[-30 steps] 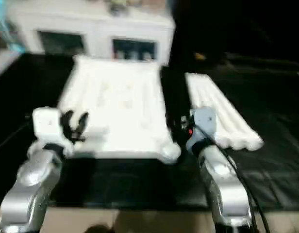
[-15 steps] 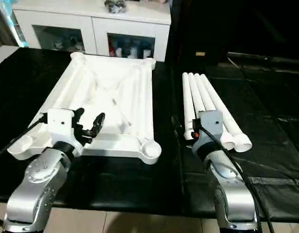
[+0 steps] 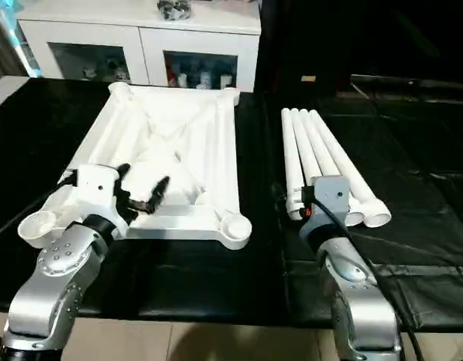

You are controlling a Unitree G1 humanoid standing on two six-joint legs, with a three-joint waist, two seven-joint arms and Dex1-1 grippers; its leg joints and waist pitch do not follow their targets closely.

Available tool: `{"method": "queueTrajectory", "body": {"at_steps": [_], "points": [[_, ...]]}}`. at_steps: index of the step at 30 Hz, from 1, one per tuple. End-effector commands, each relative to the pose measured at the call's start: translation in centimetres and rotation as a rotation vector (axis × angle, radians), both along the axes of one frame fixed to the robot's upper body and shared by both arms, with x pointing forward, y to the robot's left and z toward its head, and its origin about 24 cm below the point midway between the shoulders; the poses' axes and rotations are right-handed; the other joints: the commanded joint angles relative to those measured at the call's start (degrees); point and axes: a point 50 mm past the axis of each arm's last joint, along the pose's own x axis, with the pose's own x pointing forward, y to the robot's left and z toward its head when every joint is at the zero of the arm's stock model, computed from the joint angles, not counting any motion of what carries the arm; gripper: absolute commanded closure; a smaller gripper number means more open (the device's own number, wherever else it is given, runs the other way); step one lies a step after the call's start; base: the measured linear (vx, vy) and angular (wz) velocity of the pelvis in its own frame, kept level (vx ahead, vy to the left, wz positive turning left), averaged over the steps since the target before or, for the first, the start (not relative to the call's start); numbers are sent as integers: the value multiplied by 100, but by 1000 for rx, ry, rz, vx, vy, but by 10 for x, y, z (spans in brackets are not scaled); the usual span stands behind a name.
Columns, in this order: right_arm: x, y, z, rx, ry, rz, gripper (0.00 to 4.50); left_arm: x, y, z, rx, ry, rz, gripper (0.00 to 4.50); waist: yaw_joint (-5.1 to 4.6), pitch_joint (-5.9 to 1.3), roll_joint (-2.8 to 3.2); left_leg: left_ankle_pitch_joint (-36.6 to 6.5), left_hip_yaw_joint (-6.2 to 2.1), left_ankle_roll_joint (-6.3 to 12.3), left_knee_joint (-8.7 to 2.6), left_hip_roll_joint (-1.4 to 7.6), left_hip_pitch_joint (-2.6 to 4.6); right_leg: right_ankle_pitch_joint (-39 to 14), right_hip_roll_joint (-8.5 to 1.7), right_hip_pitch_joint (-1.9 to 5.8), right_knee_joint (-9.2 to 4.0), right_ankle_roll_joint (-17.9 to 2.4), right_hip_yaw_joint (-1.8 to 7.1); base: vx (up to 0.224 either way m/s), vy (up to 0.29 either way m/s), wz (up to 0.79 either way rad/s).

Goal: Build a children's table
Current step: Move to table, then move table base

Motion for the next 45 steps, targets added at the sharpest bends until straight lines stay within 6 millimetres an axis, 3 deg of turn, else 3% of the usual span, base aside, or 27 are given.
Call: {"method": "queueTrajectory", "body": {"at_steps": [1, 6, 7, 15, 17, 19, 20, 22, 23, 26, 27, 28, 29, 31, 32, 35, 36, 45], "points": [[-1, 2, 7, -12, -1, 90, 0, -2, -12, 0, 29, 34, -153, 5, -5, -287, 58, -629, 74, 101, -482, 70, -86, -780, -292, 334, -423, -621, 257, 0, 0, 0], [-9, 2, 14, -89, 42, 297, 0, -7, -25, -6, 109, 101, -396, 5, 4, -289, 89, -447, 96, 208, -457, 67, -97, -554, -309, 367, -412, -789, 263, 0, 0, 0], [-15, 2, 16, -120, 66, 392, 0, -7, -28, -10, 154, 138, -477, 5, -1, -287, 70, -461, 101, 242, -456, 69, -93, -564, -306, 378, -418, -793, 268, 0, 0, 0], [-34, -4, 24, -192, 159, 655, 0, 5, -31, -12, 320, 196, -721, 5, 25, -293, 76, -514, 110, 348, -446, 80, -80, -938, -341, 380, -453, -853, 267, 0, 0, 0], [-37, -4, 25, -199, 174, 686, 0, 8, -30, -14, 378, 221, -755, 31, 17, -293, 71, -465, 107, 349, -446, 82, -96, -931, -351, 385, -448, -895, 260, 0, 0, 0], [-40, -6, 23, -212, 202, 717, 0, 15, -26, -18, 436, 266, -759, 39, 16, -297, 65, -440, 111, 371, -439, 84, -86, -945, -342, 381, -445, -896, 264, 0, 0, 0], [-41, -6, 22, -216, 218, 728, 0, 18, -25, -19, 450, 275, -754, 47, 32, -305, 132, -432, 109, 360, -425, 76, -76, -946, -339, 372, -438, -907, 265, 0, 0, 0], [-44, -7, 20, -210, 248, 748, 0, 26, -24, -20, 439, 297, -741, 78, 34, -318, 91, -387, 114, 347, -419, 67, -91, -873, -341, 399, -450, -955, 257, 0, 0, 0], [-45, -7, 19, -207, 258, 754, 0, 29, -25, -20, 434, 310, -741, 83, 47, -330, 126, -350, 103, 334, -415, 75, -87, -800, -352, 399, -428, -989, 256, 0, 0, 0], [-47, -7, 18, -200, 275, 765, 0, 33, -25, -20, 439, 319, -751, 118, 46, -332, 105, -282, 106, 346, -411, 76, -101, -630, -348, 412, -424, -1083, 252, 0, 0, 0], [-50, -7, 18, -194, 288, 782, 0, 39, -23, -20, 454, 342, -750, 123, 54, -335, 170, -287, 101, 337, -408, 79, -89, -586, -350, 405, -422, -1117, 253, 0, 0, 0], [-50, -7, 18, -191, 293, 787, 0, 42, -23, -20, 461, 348, -747, 129, 53, -329, 142, -330, 110, 354, -405, 61, -89, -637, -338, 417, -440, -1100, 255, 0, 0, 0], [-51, -7, 18, -188, 295, 792, 0, 44, -22, -20, 462, 356, -745, 140, 63, -337, 159, -340, 104, 340, -408, 69, -86, -649, -346, 421, -431, -1101, 257, 0, 0, 0], [-52, -7, 19, -188, 298, 796, 0, 47, -22, -18, 454, 363, -743, 163, 68, -343, 134, -305, 107, 349, -401, 66, -101, -662, -354, 435, -429, -1092, 256, 0, 0, 0], [-52, -7, 18, -190, 300, 799, 0, 48, -22, -18, 452, 368, -745, 169, 76, -346, 170, -252, 100, 343, -400, 72, -108, -652, -364, 431, -422, -1101, 257, 0, 0, 0], [-54, -7, 18, -194, 307, 804, 0, 50, -22, -19, 470, 380, -769, 191, 68, -342, 156, -308, 108, 333, -405, 67, -114, -828, -360, 431, -450, -1060, 255, 0, 0, 0], [-54, -7, 17, -196, 308, 805, 0, 50, -21, -20, 476, 387, -776, 203, 66, -346, 184, -339, 106, 323, -406, 76, -105, -855, -361, 422, -456, -1051, 256, 0, 0, 0], [-57, -6, 17, -196, 316, 815, 0, 53, -18, -24, 508, 412, -793, 270, 69, -350, 200, -352, 100, 308, -411, 81, -104, -787, -358, 424, -455, -1074, 251, 0, 0, 0]]}}
